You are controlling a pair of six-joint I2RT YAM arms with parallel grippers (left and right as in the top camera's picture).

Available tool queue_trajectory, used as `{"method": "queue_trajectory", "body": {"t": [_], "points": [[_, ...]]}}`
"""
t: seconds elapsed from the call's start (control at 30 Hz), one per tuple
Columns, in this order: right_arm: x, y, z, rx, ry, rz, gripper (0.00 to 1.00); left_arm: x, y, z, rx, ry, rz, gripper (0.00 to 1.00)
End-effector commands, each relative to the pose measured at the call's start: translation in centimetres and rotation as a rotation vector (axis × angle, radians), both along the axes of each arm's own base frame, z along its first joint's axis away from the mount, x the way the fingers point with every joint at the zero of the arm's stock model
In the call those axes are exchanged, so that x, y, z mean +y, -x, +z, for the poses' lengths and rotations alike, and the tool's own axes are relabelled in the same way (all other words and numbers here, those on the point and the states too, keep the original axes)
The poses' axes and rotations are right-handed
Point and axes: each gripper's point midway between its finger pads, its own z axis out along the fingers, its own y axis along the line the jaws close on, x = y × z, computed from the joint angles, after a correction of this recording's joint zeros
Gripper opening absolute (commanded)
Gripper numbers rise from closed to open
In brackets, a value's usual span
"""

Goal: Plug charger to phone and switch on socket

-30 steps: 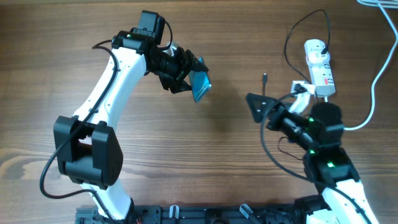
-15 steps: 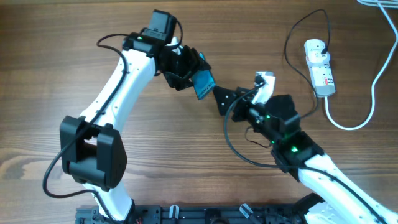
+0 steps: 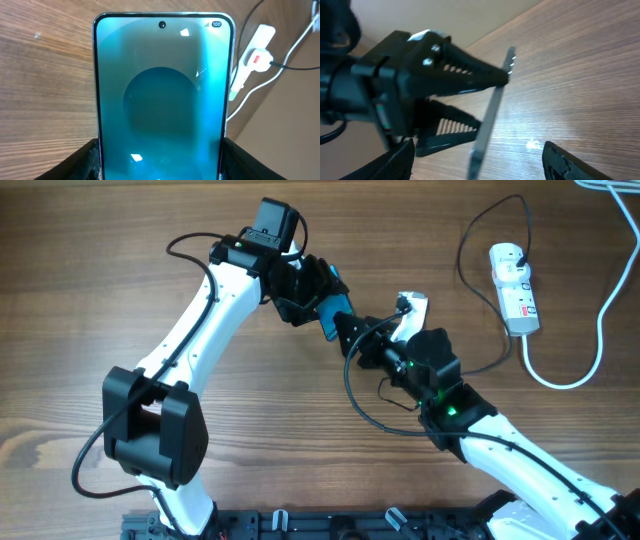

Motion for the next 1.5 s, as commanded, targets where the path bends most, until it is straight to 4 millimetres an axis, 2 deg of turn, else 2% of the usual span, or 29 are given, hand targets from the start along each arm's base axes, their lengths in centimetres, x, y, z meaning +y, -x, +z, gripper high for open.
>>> {"method": "queue_trajectory", "body": {"t": [0.0, 0.3, 0.6, 0.83, 1.1, 1.33, 1.47], "points": [[0.3, -0.4, 0.9, -0.021, -0.011, -0.031, 0.8, -0.4, -0.7, 1.4, -0.023, 0.026, 0.028, 0.37], [-0.3, -0.8, 0.8, -0.018, -0.005, -0.093, 0.73, -1.0, -0.4, 1.5, -0.023, 0.028, 0.015, 0.37], [0.1, -1.2, -1.8, 0.044, 0.016, -0.104, 0.71, -2.2, 0.3, 1.5, -0.027, 0.032, -0.012, 0.38], [-0.2, -1.7, -1.0, 0.011, -0.001, -0.131, 0.64, -2.4, 0.4, 1.6, -0.023, 0.041, -0.018, 0.38], [0.0, -1.8, -2.1, 0.041, 0.0, -0.132, 0.6, -3.3, 1.0, 1.6, -0.023, 0.041, -0.042, 0.38], [0.1, -2.0, -1.5, 0.028, -0.025, -0.135, 0.57, -3.9, 1.4, 1.6, -0.023, 0.041, -0.057, 0.38], [0.1, -2.0, -1.5, 0.029, -0.025, -0.135, 0.51, -4.2, 1.7, 1.6, -0.023, 0.041, -0.066, 0.38]]}}
